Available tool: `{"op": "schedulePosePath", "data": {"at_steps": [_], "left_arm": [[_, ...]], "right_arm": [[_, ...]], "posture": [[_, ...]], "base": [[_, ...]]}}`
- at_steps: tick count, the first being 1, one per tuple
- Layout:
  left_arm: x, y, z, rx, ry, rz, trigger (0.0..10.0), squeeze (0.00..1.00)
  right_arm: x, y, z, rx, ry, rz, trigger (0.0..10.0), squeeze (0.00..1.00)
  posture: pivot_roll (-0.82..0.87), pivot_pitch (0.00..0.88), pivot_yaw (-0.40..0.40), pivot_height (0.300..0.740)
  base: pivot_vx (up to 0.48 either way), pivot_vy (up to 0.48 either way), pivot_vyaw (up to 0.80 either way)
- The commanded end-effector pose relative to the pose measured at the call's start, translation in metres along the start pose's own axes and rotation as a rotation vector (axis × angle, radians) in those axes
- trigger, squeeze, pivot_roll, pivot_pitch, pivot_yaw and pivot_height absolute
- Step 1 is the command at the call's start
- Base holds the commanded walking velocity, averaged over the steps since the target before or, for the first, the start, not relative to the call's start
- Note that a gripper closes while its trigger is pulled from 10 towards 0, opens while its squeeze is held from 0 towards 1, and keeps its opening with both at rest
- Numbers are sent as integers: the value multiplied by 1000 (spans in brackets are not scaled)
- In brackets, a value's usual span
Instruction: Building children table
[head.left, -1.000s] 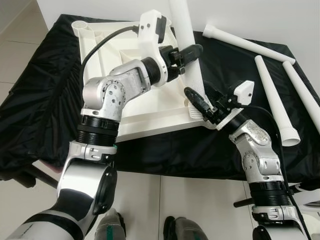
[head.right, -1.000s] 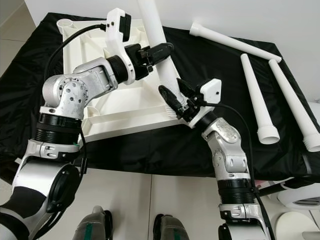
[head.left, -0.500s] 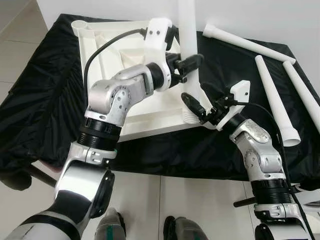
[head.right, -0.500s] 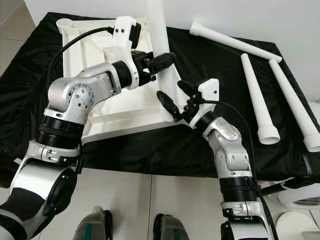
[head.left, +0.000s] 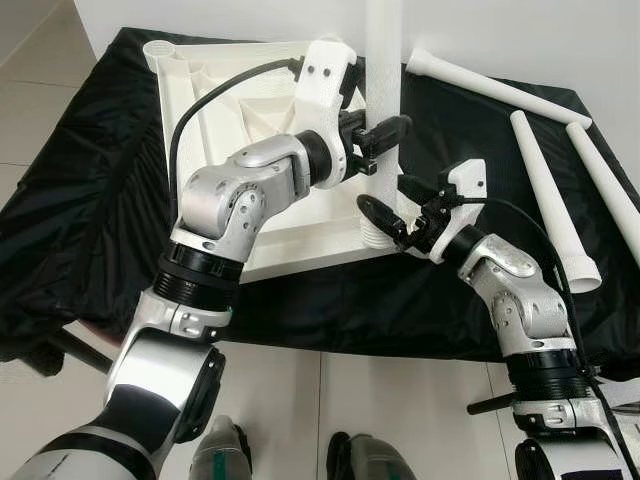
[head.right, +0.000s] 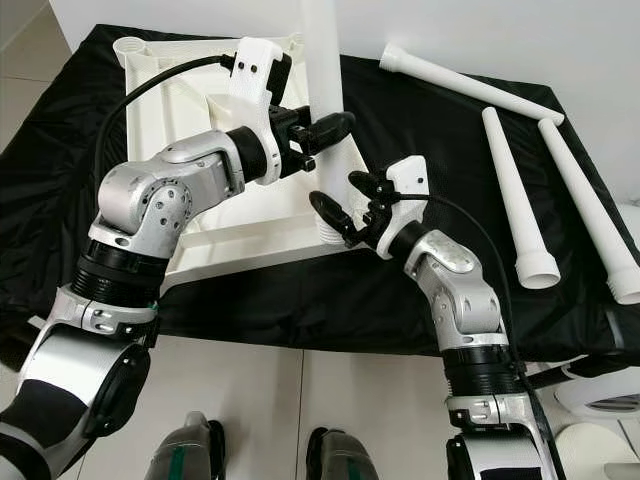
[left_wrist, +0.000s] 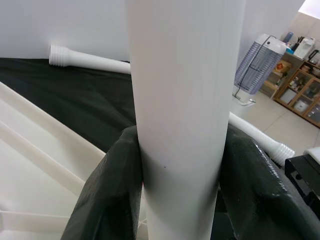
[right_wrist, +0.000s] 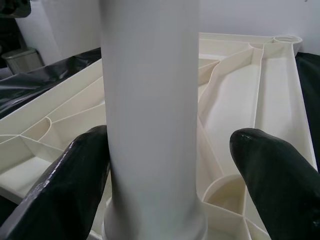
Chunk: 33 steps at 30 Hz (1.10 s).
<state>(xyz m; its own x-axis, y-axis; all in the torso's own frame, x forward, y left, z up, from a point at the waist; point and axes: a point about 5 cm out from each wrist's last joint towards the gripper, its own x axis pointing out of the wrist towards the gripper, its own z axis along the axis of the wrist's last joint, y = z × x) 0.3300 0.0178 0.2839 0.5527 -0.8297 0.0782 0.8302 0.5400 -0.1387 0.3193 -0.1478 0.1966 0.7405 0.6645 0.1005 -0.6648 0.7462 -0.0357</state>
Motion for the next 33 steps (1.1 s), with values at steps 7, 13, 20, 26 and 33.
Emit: {"op": "schedulePosePath", "data": {"at_steps": [7,13,20,26,33], "left_arm": [[2,-15,4,34,-26,-118,10000,0],[3,-19,2,33,-22,-128,10000,0],[3,-21,0,32,-19,-136,10000,0],[3,-22,-1,29,-18,-143,10000,0],[3,-22,0,27,-19,-145,10000,0]], "right_arm": [[4,3,4,-10,8,28,10000,0],[7,4,9,-12,-4,39,10000,0],[9,5,21,-5,-44,48,10000,0],[9,5,25,-14,-50,54,9333,0],[7,2,24,-23,-38,43,8745,0]], "posture": [[15,76,-71,740],[17,75,-72,740],[17,76,-74,740],[15,77,-76,740],[15,79,-74,740]], "base": [[0,0,0],[0,0,0],[0,0,0],[0,0,0],[0,0,0]]}}
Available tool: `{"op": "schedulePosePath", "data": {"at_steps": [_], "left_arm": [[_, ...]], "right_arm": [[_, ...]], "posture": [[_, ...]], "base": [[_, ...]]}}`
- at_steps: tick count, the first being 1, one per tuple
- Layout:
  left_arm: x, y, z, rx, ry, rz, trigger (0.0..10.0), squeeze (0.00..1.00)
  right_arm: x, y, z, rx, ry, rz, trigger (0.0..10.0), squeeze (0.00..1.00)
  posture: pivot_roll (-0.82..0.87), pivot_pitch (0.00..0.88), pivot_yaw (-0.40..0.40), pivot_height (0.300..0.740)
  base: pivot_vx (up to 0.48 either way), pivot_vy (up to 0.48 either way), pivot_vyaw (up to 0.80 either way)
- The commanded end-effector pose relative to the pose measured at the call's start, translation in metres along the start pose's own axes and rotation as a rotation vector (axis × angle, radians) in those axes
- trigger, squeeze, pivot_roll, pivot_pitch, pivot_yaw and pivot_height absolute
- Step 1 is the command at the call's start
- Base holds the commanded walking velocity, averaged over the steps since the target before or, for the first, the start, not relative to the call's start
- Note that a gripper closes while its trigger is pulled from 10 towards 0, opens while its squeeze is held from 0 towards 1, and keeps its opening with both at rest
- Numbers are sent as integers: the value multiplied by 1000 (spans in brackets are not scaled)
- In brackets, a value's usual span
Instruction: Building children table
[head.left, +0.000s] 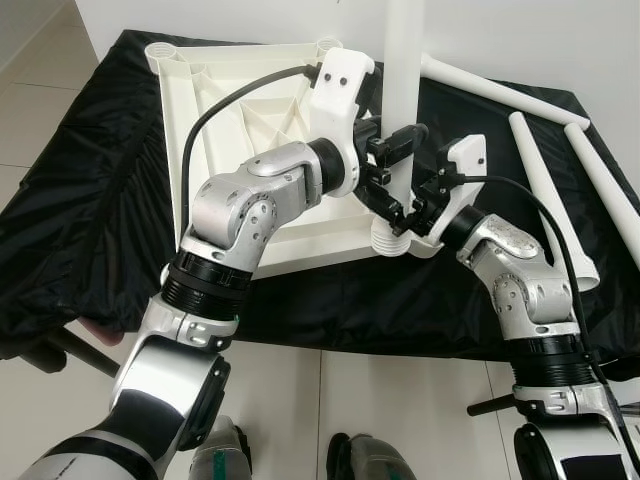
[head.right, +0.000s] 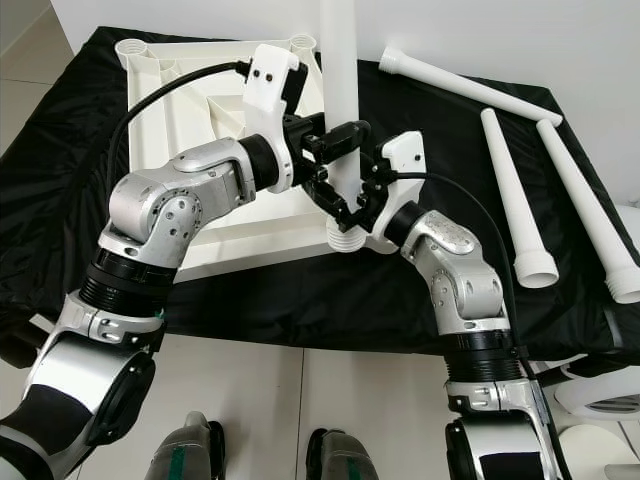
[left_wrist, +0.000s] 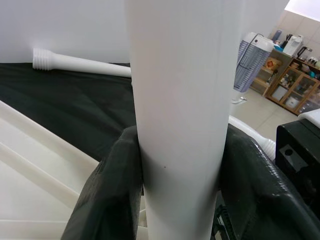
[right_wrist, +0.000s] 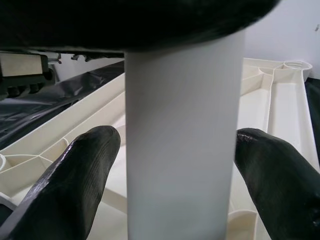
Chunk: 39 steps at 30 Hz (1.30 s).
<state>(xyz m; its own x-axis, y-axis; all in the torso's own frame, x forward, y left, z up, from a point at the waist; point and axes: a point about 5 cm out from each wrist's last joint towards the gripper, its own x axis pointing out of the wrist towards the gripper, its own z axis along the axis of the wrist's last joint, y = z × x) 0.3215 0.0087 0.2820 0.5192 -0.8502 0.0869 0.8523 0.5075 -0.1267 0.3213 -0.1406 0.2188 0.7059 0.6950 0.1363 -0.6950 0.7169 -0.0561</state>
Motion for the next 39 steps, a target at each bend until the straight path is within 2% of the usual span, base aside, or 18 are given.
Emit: {"op": "schedulePosePath", "data": {"at_steps": [1,2,3,6,7,8,9,22,23,26,27,28,29,33,34,37,39], "left_arm": [[1,-11,4,19,-16,-106,10000,0],[1,-10,4,19,-16,-105,10000,0],[1,-11,4,18,-16,-106,10000,0],[1,-11,4,16,-16,-108,10000,0],[1,-11,4,16,-16,-109,10000,0],[1,-11,4,16,-16,-109,10000,0],[1,-11,4,15,-16,-110,10000,0],[0,-17,3,16,-13,-137,10000,0],[-1,-18,3,7,-15,-160,10000,1000],[-3,-21,3,1,-15,-197,10000,1000],[-5,-23,4,5,-14,-215,10000,1000],[-6,-24,4,7,-13,-225,10000,1000],[-7,-25,5,23,-10,-230,10000,1000],[-9,-20,6,35,-8,-205,10000,1000],[-10,-18,8,32,-14,-200,10000,0],[-13,-16,11,10,-33,-200,10000,0],[-18,-13,18,-20,-78,-197,10000,0]], "right_arm": [[-2,-1,2,-8,3,-4,8745,0],[-2,-1,2,-4,2,-8,8000,0],[-2,-2,2,-1,0,-11,4471,0],[-2,-3,2,3,-3,-14,4196,0],[-2,-3,2,5,-5,-19,2784,0],[-2,-3,2,5,-5,-19,2784,0],[-2,-4,2,6,-6,-22,0,0],[-2,-4,2,20,-18,-28,0,0],[-2,-3,2,20,-20,-17,0,0],[-2,-2,2,18,-30,-16,0,0],[-2,-2,2,18,-33,-19,3020,0],[-2,-2,2,18,-33,-23,3020,0],[-2,-2,2,18,-33,-29,10000,0],[-2,-4,1,21,-35,-48,10000,0],[-2,-5,0,22,-34,-53,10000,0],[-3,-6,-1,22,-32,-65,10000,0],[-4,-8,-3,25,-29,-86,10000,0]], "posture": [[15,79,-74,740],[15,80,-73,740],[16,79,-72,740],[17,78,-72,740],[18,78,-71,740],[18,78,-71,740],[18,78,-71,740],[20,83,-67,740],[20,85,-65,740],[21,87,-65,740],[20,87,-63,740],[19,87,-62,740],[19,87,-62,740],[18,88,-59,740],[18,90,-58,740],[18,90,-57,740],[18,93,-55,740]], "base": [[0,0,0],[0,0,0],[0,0,0],[0,0,0],[0,0,0],[0,0,0],[0,0,0],[0,0,0],[0,0,0],[0,0,0],[0,0,0],[0,0,0],[0,0,0],[0,0,0],[0,0,0],[0,0,0],[0,0,0]]}}
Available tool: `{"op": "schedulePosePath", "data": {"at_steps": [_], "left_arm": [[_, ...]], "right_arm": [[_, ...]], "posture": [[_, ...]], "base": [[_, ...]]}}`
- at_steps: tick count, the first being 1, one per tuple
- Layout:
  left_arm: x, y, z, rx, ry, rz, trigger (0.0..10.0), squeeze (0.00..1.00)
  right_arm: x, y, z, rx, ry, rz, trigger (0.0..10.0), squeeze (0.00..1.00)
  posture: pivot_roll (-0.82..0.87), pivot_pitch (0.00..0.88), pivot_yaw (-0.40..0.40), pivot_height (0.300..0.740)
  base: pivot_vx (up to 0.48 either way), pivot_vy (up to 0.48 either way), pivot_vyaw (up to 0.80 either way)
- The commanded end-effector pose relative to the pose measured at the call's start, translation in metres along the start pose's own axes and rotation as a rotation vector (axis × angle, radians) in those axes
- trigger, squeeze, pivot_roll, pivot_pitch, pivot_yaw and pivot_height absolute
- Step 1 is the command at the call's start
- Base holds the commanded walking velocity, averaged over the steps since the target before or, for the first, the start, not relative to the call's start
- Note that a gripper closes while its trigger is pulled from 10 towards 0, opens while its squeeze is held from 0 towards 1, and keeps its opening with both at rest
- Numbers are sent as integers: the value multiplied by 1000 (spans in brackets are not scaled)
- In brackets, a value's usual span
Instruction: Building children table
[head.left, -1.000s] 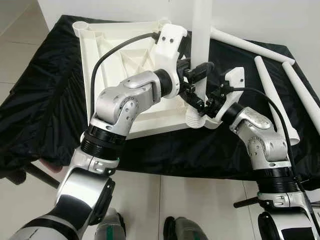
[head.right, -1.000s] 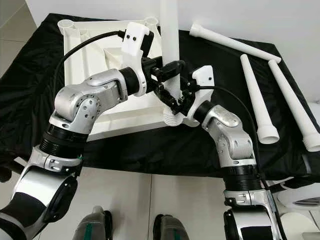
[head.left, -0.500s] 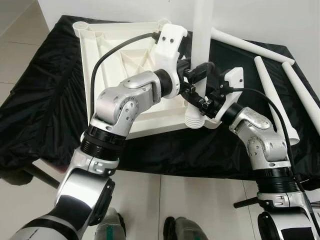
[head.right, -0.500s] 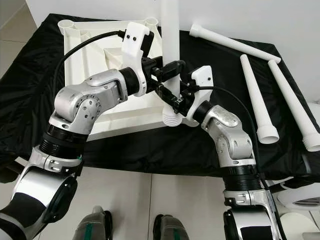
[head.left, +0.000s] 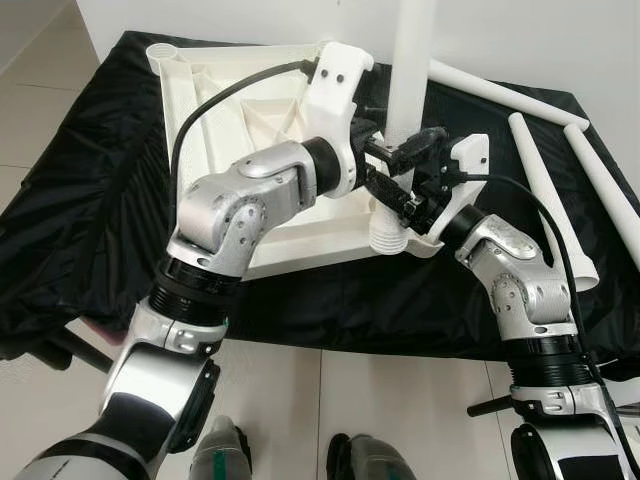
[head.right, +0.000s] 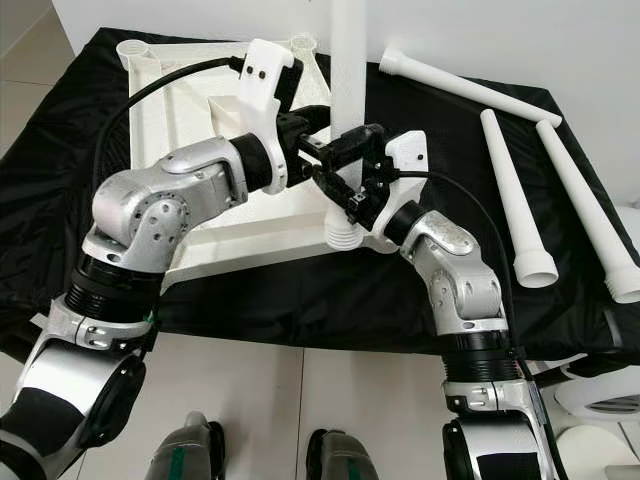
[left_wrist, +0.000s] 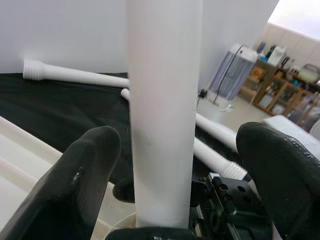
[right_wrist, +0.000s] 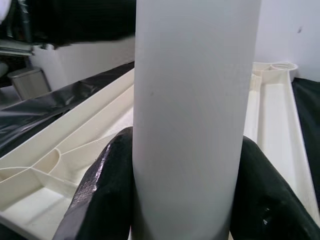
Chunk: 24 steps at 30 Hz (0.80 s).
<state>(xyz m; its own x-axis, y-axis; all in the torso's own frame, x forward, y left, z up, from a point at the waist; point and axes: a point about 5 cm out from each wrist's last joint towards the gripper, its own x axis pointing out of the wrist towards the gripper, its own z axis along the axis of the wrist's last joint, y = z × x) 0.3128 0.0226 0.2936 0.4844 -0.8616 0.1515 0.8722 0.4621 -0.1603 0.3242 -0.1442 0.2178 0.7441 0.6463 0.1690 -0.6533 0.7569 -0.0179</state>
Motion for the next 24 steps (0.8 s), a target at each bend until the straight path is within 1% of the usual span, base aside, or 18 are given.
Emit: {"op": "schedulePosePath", "data": {"at_steps": [1,3,5,6,8,9,11,12,14,16,17,18,19,21,22,23,24], "left_arm": [[-5,-8,12,-8,-55,-139,10000,0],[-10,-1,22,-52,-121,-105,10000,0],[-17,12,27,-78,-157,-36,10000,0],[-17,12,27,-78,-157,-36,10000,0],[-22,27,26,-81,-154,61,10000,0],[-22,27,26,-81,-154,61,10000,0],[-27,38,20,-74,-130,140,10000,0],[-27,38,20,-74,-130,140,10000,0],[-30,46,8,-56,-82,208,10000,0],[-31,47,5,-51,-68,226,10000,0],[-30,48,-5,-33,-25,256,10000,0],[-28,51,-28,-24,49,329,10000,0],[-28,51,-28,-24,49,329,10000,0],[-25,52,-45,-2,120,376,10000,0],[-24,52,-49,9,138,385,10000,0],[-19,45,-63,-8,174,364,10000,0],[-19,45,-63,-8,174,364,10000,0]], "right_arm": [[-3,-6,-3,-3,2,-41,10000,0],[-4,-9,-5,4,-2,-72,10000,0],[-4,-13,-6,12,-7,-117,10000,0],[-4,-13,-6,12,-7,-117,10000,0],[-4,-18,-8,16,-17,-174,10000,0],[-4,-18,-8,16,-17,-174,10000,0],[-5,-24,-7,21,-34,-227,10000,0],[-5,-24,-7,21,-34,-227,10000,0],[-6,-29,-4,29,-67,-288,10000,0],[-6,-30,-3,30,-76,-305,10000,0],[-7,-32,-2,5,-93,-325,10000,0],[-10,-36,1,-21,-129,-376,10000,0],[-10,-36,1,-21,-129,-376,10000,0],[-12,-39,2,-15,-152,-399,10000,0],[-12,-39,3,-12,-156,-403,10000,0],[-14,-41,4,-7,-175,-418,10000,0],[-14,-41,4,-7,-175,-418,10000,0]], "posture": [[18,96,-56,740],[18,96,-56,740],[18,101,-57,740],[18,101,-57,740],[21,102,-58,740],[21,102,-58,740],[21,102,-57,740],[21,102,-57,740],[20,101,-57,740],[20,101,-57,740],[19,97,-56,740],[19,97,-55,740],[19,97,-55,740],[20,94,-55,740],[20,94,-55,740],[19,93,-54,740],[19,93,-54,740]], "base": [[0,0,0],[0,0,0],[0,0,0],[0,0,0],[0,0,0],[0,0,0],[0,0,0],[0,0,0],[0,0,0],[0,0,0],[0,0,0],[0,0,0],[0,0,0],[0,0,0],[0,0,0],[0,0,0],[0,0,0]]}}
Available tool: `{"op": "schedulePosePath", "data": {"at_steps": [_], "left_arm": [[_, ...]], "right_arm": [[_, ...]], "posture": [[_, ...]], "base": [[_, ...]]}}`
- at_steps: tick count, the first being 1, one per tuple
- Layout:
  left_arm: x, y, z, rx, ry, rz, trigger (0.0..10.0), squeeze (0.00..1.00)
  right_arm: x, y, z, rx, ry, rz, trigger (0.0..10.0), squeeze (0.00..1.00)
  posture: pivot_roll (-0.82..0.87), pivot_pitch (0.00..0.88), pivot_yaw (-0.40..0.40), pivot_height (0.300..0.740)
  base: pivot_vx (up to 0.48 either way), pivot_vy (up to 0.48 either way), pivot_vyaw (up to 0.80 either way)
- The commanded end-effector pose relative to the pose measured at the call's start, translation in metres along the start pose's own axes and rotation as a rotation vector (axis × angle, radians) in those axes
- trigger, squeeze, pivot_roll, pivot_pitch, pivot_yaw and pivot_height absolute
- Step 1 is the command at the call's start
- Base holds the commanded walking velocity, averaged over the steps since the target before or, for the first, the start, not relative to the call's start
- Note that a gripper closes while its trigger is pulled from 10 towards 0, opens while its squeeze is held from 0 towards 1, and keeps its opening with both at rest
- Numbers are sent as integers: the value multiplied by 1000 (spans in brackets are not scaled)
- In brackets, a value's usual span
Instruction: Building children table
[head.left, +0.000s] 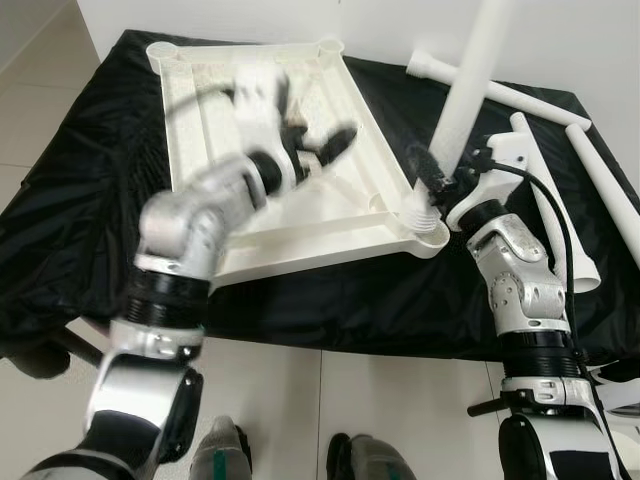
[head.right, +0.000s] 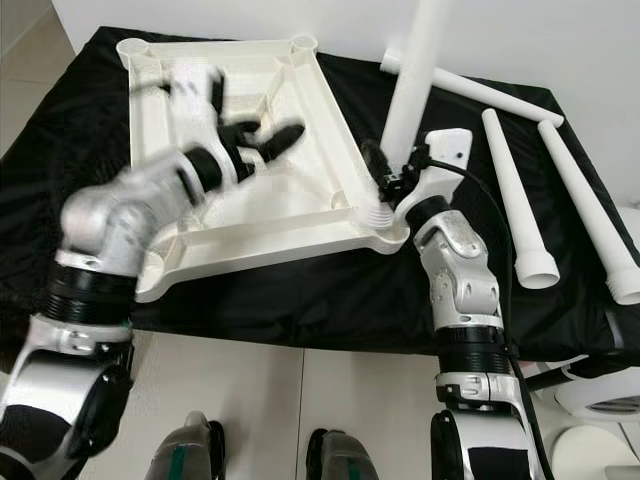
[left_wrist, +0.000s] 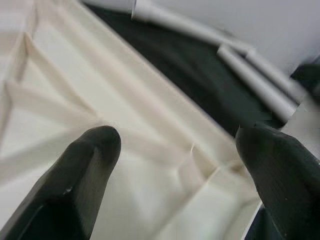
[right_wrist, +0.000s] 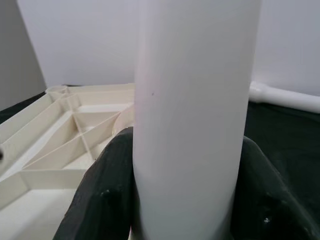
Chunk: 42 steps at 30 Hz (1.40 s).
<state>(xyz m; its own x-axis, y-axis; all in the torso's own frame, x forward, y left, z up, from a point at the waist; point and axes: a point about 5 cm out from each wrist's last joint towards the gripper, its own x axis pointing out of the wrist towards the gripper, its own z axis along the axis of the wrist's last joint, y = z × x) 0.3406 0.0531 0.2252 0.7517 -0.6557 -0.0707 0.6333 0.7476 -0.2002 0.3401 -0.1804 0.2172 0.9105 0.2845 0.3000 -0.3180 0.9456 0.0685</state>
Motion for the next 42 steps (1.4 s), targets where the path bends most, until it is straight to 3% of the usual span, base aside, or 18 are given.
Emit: {"op": "schedulePosePath", "data": {"at_steps": [1,3,8,9,14,21,22,25,26,27,28,32,33,42], "left_arm": [[3,-6,-4,20,15,-10,10000,0],[8,-17,-22,61,61,-38,10000,0],[11,-28,-39,109,102,-62,10000,0],[13,-36,-45,157,124,-97,10000,0],[16,-48,-62,264,176,-135,10000,0],[19,-55,-75,333,218,-140,10000,0],[20,-55,-76,337,220,-142,10000,71],[20,-56,-77,338,221,-143,10000,71],[21,-56,-78,343,225,-141,10000,1000],[22,-56,-79,366,231,-140,10000,1000],[23,-56,-80,385,232,-137,10000,271],[23,-56,-80,397,231,-135,10000,271],[24,-56,-81,413,231,-134,10000,0],[30,-51,-93,496,312,-118,10000,0]], "right_arm": [[-1,-4,4,5,-30,-21,10000,0],[-2,-5,4,3,-38,-31,10000,0],[-3,-5,2,-2,-42,-37,10000,0],[-3,-6,1,-8,-42,-42,10000,0],[-3,-6,1,-14,-46,-41,10000,0],[-3,-5,0,-15,-45,-31,10000,0],[-2,-4,0,-17,-45,-28,10000,0],[-2,-4,0,-18,-44,-26,10000,0],[-2,-4,0,-19,-46,-24,10000,0],[-2,-4,0,-20,-47,-23,10000,0],[-2,-4,0,-22,-47,-23,10000,0],[-2,-4,0,-23,-48,-23,10000,0],[-2,-4,0,-22,-48,-22,10000,0],[-1,-4,0,-27,-46,-17,10000,0]], "posture": [[19,93,-54,740],[17,91,-52,740],[16,90,-52,740],[18,88,-53,740],[19,84,-55,740],[19,77,-56,740],[17,75,-57,740],[17,75,-57,740],[17,75,-56,740],[18,73,-56,740],[18,73,-56,740],[18,73,-56,740],[21,70,-57,740],[19,76,-61,740]], "base": [[0,0,0],[0,0,0],[0,0,0],[0,0,0],[0,0,0],[0,0,0],[0,0,0],[0,0,0],[0,0,0],[0,0,0],[0,0,0],[0,0,0],[0,0,0],[0,0,0]]}}
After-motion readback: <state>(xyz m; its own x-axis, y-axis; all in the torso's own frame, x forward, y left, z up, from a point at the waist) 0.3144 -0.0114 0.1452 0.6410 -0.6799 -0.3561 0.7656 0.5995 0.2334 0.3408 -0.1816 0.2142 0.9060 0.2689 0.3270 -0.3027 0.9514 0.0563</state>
